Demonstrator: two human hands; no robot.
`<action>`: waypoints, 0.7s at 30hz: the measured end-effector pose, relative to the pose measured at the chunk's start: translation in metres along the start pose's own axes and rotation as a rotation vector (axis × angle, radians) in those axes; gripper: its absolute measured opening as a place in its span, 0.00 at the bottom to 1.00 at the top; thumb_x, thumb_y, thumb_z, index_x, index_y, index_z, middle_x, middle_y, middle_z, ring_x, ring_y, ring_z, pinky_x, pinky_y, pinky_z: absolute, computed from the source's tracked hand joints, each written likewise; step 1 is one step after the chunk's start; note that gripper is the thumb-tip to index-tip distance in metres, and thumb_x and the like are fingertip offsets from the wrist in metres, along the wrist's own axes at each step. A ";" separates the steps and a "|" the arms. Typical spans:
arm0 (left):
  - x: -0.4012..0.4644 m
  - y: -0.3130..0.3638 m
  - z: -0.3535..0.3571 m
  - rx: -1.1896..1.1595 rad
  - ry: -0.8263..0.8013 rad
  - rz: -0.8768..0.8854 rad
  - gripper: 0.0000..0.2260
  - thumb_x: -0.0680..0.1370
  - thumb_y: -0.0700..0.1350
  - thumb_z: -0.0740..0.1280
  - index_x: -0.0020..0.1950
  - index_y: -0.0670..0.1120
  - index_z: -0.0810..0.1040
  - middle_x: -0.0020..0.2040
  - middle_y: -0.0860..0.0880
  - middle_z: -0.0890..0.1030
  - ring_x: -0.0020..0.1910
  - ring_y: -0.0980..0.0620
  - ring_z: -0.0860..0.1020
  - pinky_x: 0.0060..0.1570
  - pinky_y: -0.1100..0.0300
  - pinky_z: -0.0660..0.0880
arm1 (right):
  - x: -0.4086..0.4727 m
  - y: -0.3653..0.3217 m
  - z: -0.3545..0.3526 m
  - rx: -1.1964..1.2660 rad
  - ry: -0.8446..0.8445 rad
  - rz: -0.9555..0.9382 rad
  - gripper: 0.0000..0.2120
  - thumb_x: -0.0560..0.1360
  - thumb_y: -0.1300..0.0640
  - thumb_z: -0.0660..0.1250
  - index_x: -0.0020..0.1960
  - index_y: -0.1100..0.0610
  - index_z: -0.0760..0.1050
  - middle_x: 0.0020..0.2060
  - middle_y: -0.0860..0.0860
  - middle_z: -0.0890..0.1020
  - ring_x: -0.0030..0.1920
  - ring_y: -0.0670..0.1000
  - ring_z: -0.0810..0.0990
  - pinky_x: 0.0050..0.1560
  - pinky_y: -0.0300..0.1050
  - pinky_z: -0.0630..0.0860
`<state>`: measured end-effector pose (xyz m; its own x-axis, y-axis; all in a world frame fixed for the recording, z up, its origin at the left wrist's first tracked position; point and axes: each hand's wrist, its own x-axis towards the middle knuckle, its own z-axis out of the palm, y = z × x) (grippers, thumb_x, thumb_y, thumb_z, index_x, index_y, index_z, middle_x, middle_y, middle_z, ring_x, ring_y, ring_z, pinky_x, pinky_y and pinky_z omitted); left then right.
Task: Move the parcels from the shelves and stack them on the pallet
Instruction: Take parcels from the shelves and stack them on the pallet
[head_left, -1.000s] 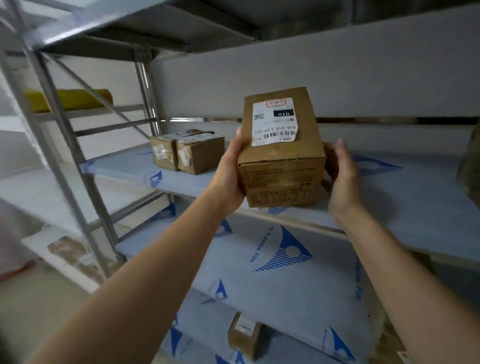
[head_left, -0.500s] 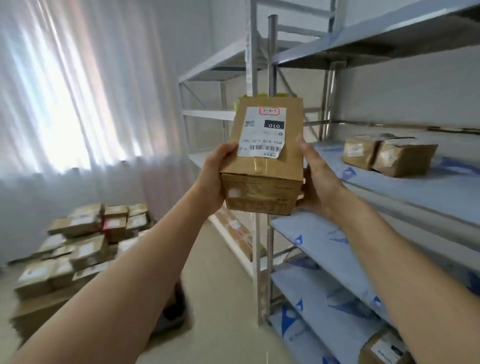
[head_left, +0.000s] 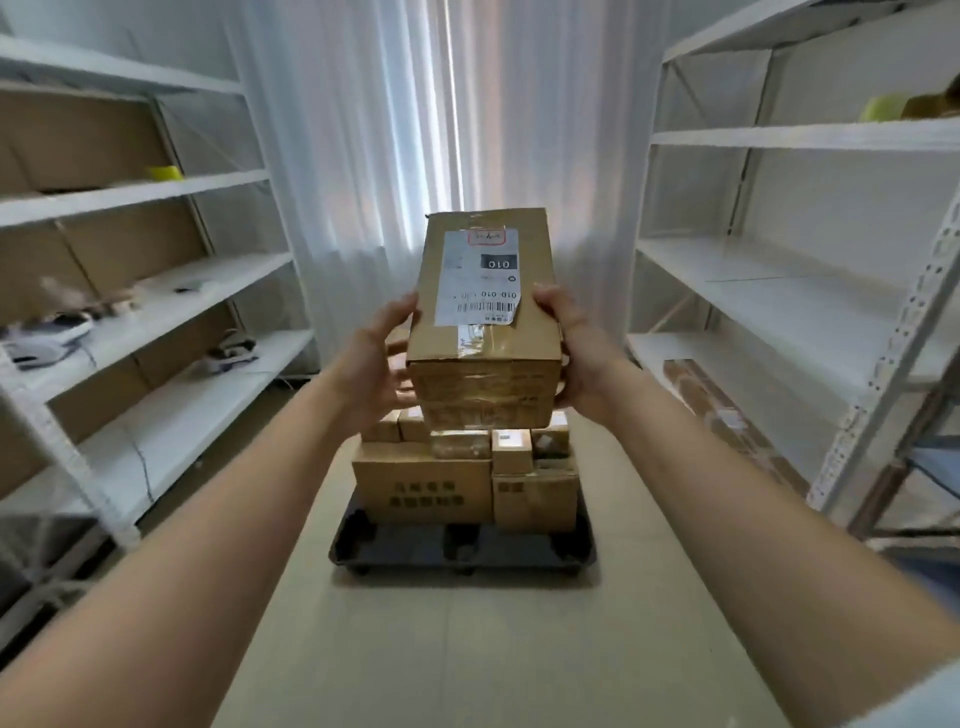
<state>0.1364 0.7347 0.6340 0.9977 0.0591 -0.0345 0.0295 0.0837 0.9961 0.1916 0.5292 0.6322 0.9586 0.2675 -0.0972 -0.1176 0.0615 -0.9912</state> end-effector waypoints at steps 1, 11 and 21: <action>0.004 -0.007 -0.022 -0.019 0.028 -0.020 0.22 0.76 0.60 0.68 0.66 0.52 0.75 0.65 0.48 0.77 0.62 0.51 0.79 0.60 0.45 0.77 | 0.015 0.007 0.018 0.002 -0.025 0.022 0.24 0.74 0.36 0.63 0.60 0.52 0.77 0.47 0.53 0.80 0.48 0.56 0.80 0.51 0.57 0.78; 0.095 -0.054 -0.171 -0.031 0.314 -0.251 0.17 0.75 0.66 0.65 0.55 0.57 0.81 0.53 0.45 0.85 0.58 0.40 0.80 0.62 0.38 0.72 | 0.185 0.074 0.158 0.016 -0.323 0.284 0.21 0.72 0.37 0.67 0.57 0.50 0.75 0.55 0.55 0.80 0.55 0.58 0.77 0.47 0.55 0.76; 0.237 -0.070 -0.326 -0.042 0.518 -0.377 0.22 0.73 0.62 0.69 0.62 0.53 0.79 0.55 0.45 0.85 0.56 0.40 0.81 0.56 0.42 0.76 | 0.387 0.109 0.272 -0.029 -0.556 0.471 0.31 0.63 0.33 0.74 0.60 0.48 0.73 0.61 0.58 0.78 0.62 0.63 0.76 0.64 0.68 0.70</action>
<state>0.3505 1.0666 0.5293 0.7598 0.4901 -0.4272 0.3597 0.2305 0.9042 0.4796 0.9008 0.5114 0.5334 0.7088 -0.4616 -0.4708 -0.2045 -0.8582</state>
